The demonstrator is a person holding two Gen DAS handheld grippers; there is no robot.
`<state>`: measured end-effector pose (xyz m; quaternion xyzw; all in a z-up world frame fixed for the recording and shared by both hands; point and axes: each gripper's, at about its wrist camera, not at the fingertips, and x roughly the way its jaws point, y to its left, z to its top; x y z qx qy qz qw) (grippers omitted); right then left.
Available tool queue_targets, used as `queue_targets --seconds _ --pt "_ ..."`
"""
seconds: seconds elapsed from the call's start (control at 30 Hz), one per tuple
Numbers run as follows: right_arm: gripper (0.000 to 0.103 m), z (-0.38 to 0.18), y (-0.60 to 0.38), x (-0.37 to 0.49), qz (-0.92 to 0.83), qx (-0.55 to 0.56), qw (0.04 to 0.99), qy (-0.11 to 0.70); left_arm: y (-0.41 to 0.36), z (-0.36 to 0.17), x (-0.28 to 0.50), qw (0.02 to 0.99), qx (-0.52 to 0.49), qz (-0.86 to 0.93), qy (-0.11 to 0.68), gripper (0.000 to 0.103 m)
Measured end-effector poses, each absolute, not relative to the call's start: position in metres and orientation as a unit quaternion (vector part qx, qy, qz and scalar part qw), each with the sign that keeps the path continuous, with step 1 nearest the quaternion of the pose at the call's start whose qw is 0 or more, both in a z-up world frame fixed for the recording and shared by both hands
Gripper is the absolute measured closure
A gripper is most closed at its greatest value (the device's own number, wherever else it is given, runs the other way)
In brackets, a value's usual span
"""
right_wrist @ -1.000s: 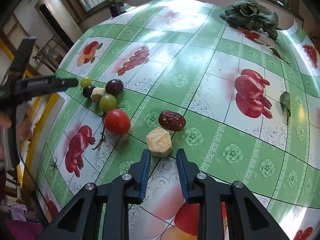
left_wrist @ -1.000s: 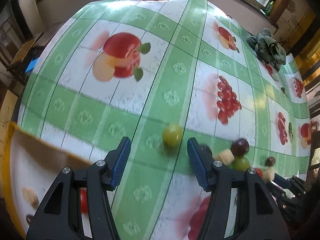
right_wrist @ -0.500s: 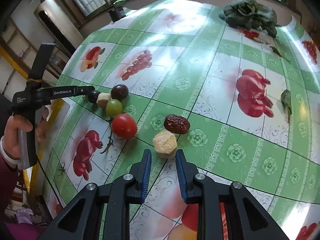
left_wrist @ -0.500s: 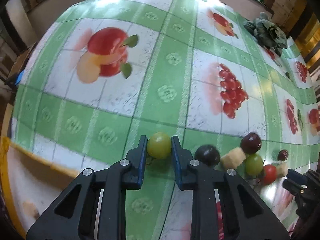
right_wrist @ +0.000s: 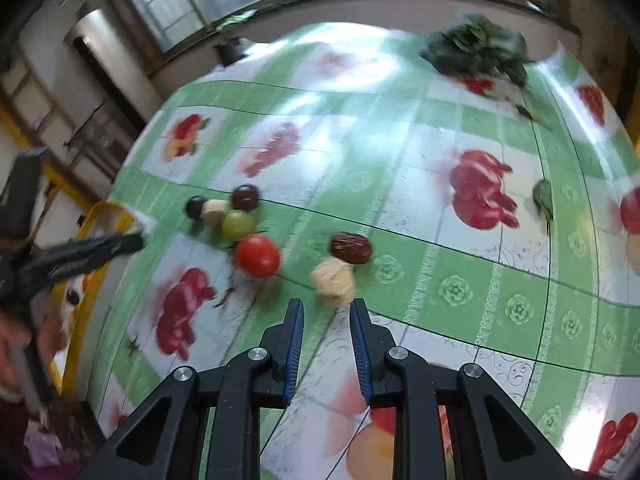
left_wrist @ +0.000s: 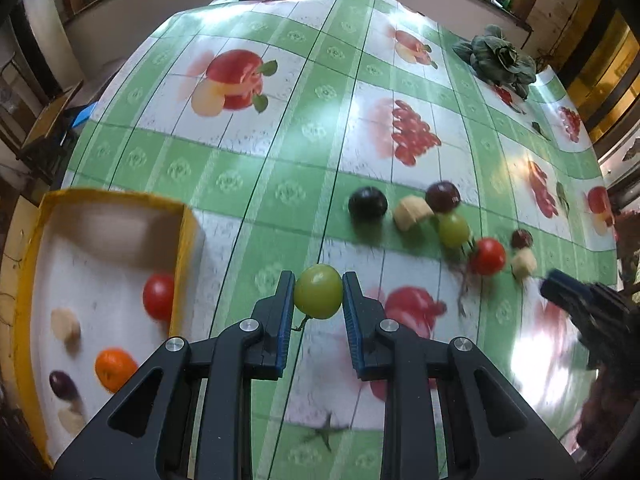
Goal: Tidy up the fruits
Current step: 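Grasp a green grape with the left gripper while the right gripper grasps a tan biscuit chunk, then carry the green grape and biscuit chunk over the white tray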
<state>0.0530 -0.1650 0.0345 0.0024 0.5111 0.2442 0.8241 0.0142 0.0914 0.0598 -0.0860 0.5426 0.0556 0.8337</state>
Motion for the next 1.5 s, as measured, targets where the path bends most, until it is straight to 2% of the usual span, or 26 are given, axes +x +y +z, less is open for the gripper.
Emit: queue_targets --seconds 0.2,0.33,0.4,0.53,0.83,1.5 --pt "0.070 0.020 -0.144 0.067 0.253 -0.039 0.816 0.518 0.093 0.066 -0.003 0.834 -0.086 0.061 0.541 0.080" --pt "0.070 0.017 -0.142 0.077 0.242 -0.028 0.825 0.511 0.096 0.068 -0.011 0.834 -0.092 0.066 0.541 0.080" --pt "0.076 0.017 -0.143 0.077 0.241 -0.026 0.822 0.515 0.097 0.069 -0.015 0.834 -0.094 0.066 0.539 0.080" --pt "0.076 0.022 -0.146 0.070 0.246 -0.044 0.815 0.523 0.096 0.073 -0.022 0.836 -0.098 0.063 0.535 0.080" --pt "0.077 0.064 -0.145 0.031 0.262 -0.032 0.827 0.496 0.088 0.087 -0.036 0.847 -0.091 0.059 0.521 0.080" --pt "0.077 0.097 -0.047 -0.026 0.350 -0.078 0.805 0.473 0.132 0.109 -0.085 0.860 -0.096 0.112 0.489 0.080"
